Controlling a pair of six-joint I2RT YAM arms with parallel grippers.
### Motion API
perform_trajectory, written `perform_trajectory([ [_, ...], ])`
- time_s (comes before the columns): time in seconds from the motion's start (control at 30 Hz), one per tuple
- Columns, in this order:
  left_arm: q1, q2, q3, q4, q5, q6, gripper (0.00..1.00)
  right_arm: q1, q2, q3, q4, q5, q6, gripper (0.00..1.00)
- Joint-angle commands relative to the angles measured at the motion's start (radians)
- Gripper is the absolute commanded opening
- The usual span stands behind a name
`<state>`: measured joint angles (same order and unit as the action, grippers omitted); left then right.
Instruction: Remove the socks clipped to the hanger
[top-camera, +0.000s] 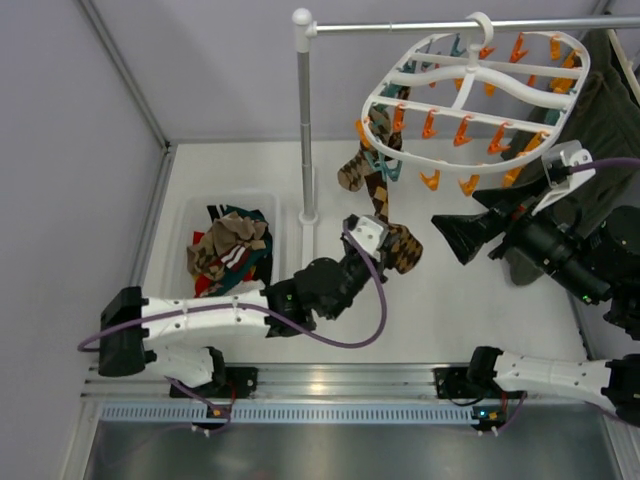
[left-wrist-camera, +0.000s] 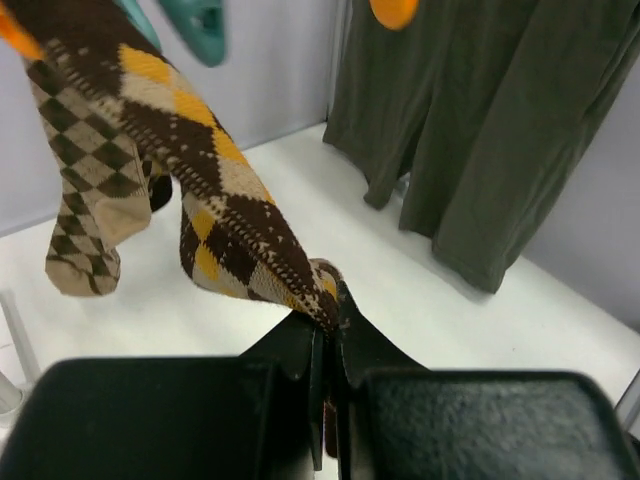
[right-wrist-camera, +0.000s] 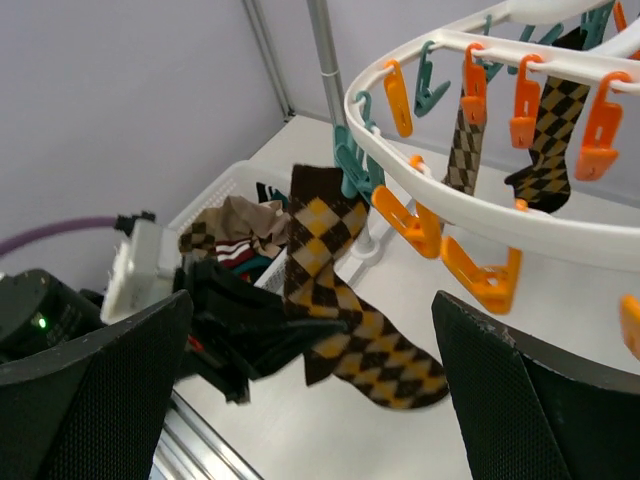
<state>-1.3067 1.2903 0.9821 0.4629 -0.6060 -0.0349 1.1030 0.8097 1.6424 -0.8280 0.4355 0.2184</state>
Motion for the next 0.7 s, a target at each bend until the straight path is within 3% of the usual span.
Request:
perform_trajectory([
  [0.0, -0.058, 0.096, 0.119, 0.028, -0.113, 0.078, 0.00, -0.006, 0.040, 0.092, -0.080, -0.020, 0.015, 0.99],
  [0.13, -0.106, 0.233, 0.246, 0.026, -0.231, 0.151, 0.00, -0.006, 0.141, 0.186, -0.192, 0.052, 0.022, 0.98],
  [0.37, -0.154, 0.406, 0.378, 0.028, -0.301, 0.256, 0.00, -0.006, 0.272, 0.335, -0.307, 0.134, 0.001, 0.91],
  [0.67, -0.164, 0.579, 0.515, 0.029, -0.379, 0.400, 0.00, -0.005, 0.422, 0.422, -0.395, 0.264, -0.030, 0.73],
])
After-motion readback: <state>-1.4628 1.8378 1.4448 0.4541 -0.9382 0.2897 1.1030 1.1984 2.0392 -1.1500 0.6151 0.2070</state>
